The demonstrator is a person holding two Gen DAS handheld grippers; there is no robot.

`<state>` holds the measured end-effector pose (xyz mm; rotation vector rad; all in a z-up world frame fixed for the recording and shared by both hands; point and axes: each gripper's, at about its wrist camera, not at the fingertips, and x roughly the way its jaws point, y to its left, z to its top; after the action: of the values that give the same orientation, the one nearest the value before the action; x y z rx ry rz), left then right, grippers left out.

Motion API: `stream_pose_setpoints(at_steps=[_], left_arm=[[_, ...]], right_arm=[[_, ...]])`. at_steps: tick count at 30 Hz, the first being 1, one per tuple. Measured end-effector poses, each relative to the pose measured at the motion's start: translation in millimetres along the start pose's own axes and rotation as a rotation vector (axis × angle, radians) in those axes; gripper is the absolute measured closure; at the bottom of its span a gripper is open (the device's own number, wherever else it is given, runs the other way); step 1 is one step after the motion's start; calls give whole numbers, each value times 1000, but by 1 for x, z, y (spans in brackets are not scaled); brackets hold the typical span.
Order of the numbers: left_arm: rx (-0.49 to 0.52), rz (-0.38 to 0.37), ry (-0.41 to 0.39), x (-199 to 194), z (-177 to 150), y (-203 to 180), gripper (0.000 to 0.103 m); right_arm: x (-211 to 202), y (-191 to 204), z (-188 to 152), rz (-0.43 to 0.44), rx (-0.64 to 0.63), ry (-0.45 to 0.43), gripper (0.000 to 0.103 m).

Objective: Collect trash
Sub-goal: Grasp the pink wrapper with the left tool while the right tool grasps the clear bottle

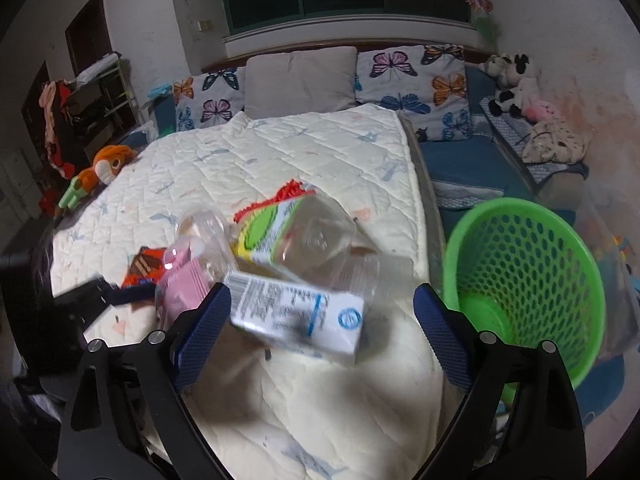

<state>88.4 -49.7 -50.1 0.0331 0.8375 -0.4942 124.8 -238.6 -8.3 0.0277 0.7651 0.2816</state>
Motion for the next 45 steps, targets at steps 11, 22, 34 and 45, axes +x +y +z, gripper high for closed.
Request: stream_pose_setpoints(at_steps=[11,22,34,45], left_arm=[[3,-48,1,2,-2,-3,44],[-5,-65,-7,-3,-7,2,55],[-21,-67,-59,-32,-5,7,60],[-36,-74,-92,-45,4,13,62]], right_arm=[[36,-16,26,130,105,72,30],[51,-25,30,204,181,115,46],[15,10,60,154,23,8,54],[-10,15,89,110,-42,-46,55]])
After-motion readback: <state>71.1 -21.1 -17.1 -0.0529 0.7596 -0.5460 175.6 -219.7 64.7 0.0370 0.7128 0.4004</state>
